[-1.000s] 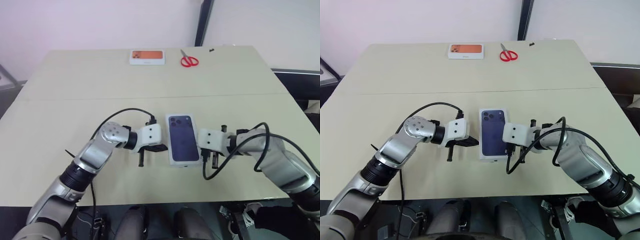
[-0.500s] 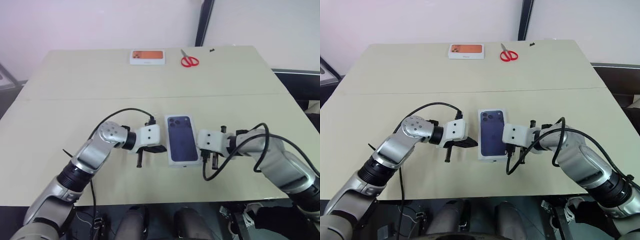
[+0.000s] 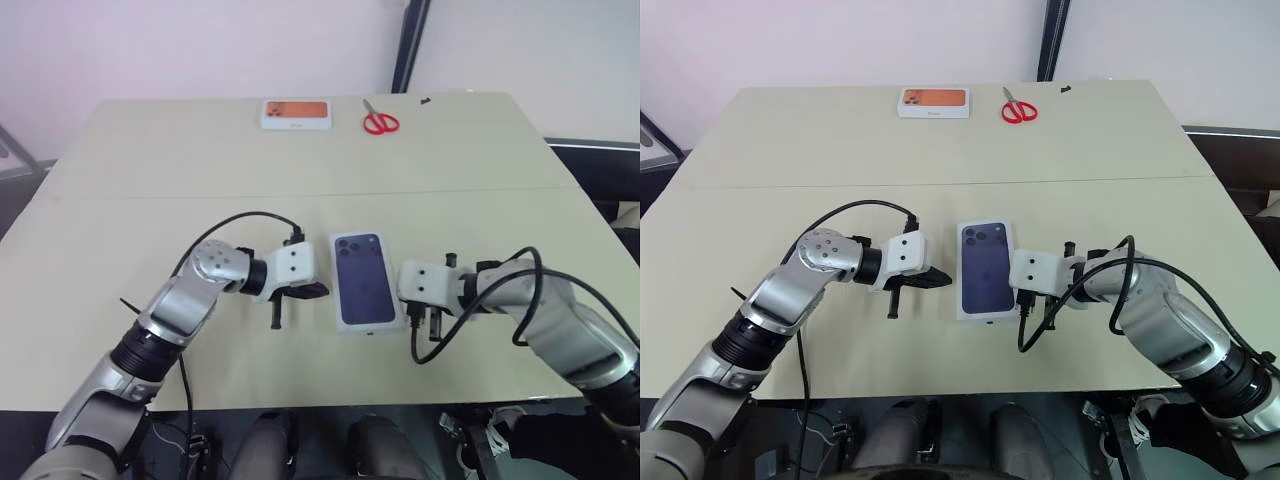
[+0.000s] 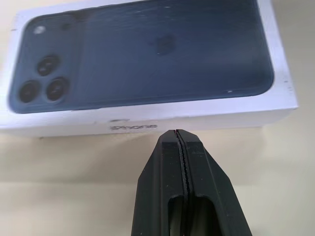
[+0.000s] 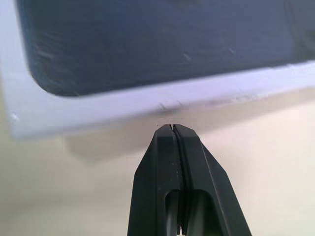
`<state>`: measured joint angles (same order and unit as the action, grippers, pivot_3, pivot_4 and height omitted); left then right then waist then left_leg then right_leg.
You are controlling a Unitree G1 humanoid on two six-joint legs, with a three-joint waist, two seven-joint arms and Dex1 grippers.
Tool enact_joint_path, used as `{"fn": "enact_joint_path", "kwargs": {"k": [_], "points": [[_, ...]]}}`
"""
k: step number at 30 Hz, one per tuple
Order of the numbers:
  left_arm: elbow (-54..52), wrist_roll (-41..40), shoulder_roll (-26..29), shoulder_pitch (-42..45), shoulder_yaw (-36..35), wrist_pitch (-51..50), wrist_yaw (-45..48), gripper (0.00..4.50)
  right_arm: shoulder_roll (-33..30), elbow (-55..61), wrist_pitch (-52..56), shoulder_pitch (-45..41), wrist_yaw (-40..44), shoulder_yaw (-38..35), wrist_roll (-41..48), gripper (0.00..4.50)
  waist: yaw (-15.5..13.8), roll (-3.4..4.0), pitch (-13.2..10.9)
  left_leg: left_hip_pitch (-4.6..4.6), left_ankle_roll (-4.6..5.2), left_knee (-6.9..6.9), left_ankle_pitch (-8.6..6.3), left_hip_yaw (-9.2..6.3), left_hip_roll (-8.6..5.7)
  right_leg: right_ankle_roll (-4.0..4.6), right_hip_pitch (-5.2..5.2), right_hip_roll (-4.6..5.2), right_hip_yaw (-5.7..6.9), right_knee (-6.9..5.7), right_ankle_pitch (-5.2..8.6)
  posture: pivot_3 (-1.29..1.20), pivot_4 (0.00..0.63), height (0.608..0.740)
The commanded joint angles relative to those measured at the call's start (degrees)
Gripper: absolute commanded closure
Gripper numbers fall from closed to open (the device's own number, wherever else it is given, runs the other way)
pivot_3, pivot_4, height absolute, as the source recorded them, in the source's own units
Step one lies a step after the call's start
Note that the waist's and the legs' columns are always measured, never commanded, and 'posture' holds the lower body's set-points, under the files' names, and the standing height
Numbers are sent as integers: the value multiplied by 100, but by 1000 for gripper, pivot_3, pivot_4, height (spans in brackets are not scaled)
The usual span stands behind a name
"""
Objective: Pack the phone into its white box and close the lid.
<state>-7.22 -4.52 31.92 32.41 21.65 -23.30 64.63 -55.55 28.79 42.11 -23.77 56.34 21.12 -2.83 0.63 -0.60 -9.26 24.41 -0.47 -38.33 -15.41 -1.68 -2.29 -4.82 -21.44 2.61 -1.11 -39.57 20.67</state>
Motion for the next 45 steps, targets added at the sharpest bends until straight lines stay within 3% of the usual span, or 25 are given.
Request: {"fn": "enact_joint_path", "kwargs": {"k": [1, 9, 15, 18, 24, 33, 39, 45], "points": [[-154, -91, -169, 110, 14, -21, -66, 4500, -85, 69, -115, -84, 43, -236, -5, 4478, 0, 0, 0, 0, 0, 0, 0, 0, 0, 0, 0, 0, 0, 0, 0, 0, 150, 740], [-164, -62, -257, 62, 16, -29, -85, 4500, -227, 69, -169, -103, 132, -600, 143, 4478, -3, 0, 0, 0, 0, -1, 0, 0, 0, 0, 1, 0, 0, 0, 0, 0, 150, 740], [261, -118, -219, 303, -435, 83, -315, 4500, -51, 274, 116, -154, 395, -1297, 996, 4478, -2, 0, 0, 0, 2, -1, -1, 0, 0, 0, 2, 0, 1, 0, 0, 0, 150, 740], [696, -63, -338, 646, -544, 118, -514, 4500, 26, 438, 203, -100, 372, -1207, 1144, 4478, -9, -1, 0, -1, 7, -2, -4, 0, 0, 0, 1, 0, 2, -4, 0, 0, 150, 740], [1696, 433, -703, 1173, -57, 564, -624, 4500, 261, 473, 228, 171, 135, -725, 1110, 4478, -3, -2, 1, 1, -3, -7, 1, 0, -3, -1, 2, 1, 2, -2, -1, 0, 150, 740], [2491, 1009, -905, 1293, 545, 938, -452, 4500, 203, 501, 178, 618, -56, -337, 881, 4478, -16, -13, 17, -13, -2, -12, 1, -2, -3, -1, 20, 0, 3, -3, -1, 0, 150, 740], [2327, 607, -936, 1326, -364, 713, -985, 4500, 668, 219, -173, 408, -419, -989, 1103, 4478, -5, -17, 17, -40, 18, -11, -11, -4, -3, -1, 50, 1, 3, 4, -1, 0, 150, 740], [1017, -47, -321, 706, -1869, 159, -1557, 4500, 1361, -913, -481, -125, -1011, -1963, 1398, 4478, 43, -19, 15, -2, -17, -3, 9, 2, -2, -1, -22, -2, -8, -37, 0, 0, 150, 740]]}}
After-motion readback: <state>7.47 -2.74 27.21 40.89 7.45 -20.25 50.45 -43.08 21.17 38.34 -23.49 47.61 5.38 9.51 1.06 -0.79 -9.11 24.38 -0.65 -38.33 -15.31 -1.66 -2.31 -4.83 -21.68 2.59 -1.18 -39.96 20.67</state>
